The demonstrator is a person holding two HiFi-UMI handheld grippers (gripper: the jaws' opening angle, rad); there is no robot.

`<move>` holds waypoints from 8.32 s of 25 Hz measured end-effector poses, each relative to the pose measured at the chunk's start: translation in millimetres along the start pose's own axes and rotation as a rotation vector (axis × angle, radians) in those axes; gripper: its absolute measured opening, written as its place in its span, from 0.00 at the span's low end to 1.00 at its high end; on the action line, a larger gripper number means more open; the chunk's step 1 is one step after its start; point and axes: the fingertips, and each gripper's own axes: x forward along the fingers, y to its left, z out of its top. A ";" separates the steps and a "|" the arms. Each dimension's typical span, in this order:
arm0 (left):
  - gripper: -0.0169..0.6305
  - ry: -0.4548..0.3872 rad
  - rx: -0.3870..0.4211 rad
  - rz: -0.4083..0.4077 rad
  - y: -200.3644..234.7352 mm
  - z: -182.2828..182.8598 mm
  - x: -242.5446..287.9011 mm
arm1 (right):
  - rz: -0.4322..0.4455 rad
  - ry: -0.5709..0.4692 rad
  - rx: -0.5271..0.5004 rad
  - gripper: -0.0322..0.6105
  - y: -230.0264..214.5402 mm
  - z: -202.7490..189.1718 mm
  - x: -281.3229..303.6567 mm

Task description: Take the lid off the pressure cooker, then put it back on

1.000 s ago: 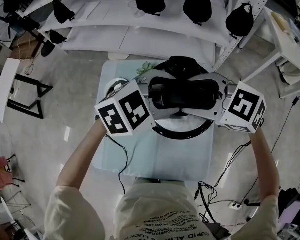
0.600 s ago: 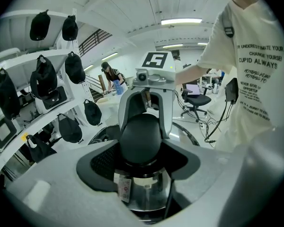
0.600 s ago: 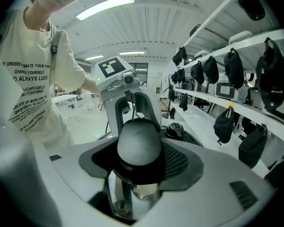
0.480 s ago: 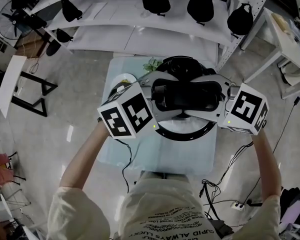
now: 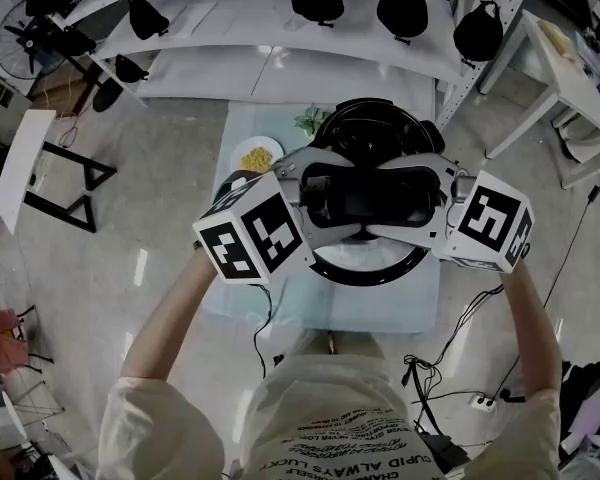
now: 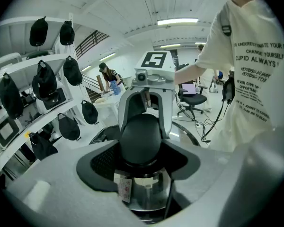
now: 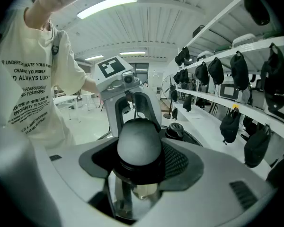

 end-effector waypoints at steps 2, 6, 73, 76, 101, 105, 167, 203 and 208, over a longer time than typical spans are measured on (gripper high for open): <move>0.46 0.000 -0.002 -0.003 -2.0 -0.9 -1.1 | 0.004 0.002 0.006 0.48 3.0 0.6 1.1; 0.46 -0.003 0.000 -0.012 -22.6 -9.1 -14.4 | 0.000 0.008 0.015 0.48 26.1 5.6 11.5; 0.46 0.251 -0.123 -0.156 -163.1 -224.2 52.7 | 0.061 0.126 0.154 0.48 144.6 -155.7 176.6; 0.46 0.253 -0.122 -0.160 -164.7 -228.6 56.4 | 0.055 0.130 0.159 0.48 145.2 -161.2 179.6; 0.46 0.218 -0.085 -0.116 -171.6 -231.2 67.5 | 0.009 0.197 0.143 0.48 149.8 -178.7 181.6; 0.46 0.218 -0.097 -0.083 -171.3 -233.5 67.1 | -0.031 0.195 0.140 0.48 148.6 -178.8 181.4; 0.07 -0.168 -0.641 0.672 -137.9 -179.0 -84.0 | -0.577 -0.223 0.435 0.06 132.4 -94.5 34.9; 0.45 0.066 -0.472 0.416 -165.0 -188.2 -4.2 | -0.150 -0.177 0.310 0.49 146.1 -132.5 84.8; 0.45 0.092 -0.450 0.360 -162.9 -202.7 10.7 | -0.134 -0.144 0.308 0.49 142.4 -144.0 105.8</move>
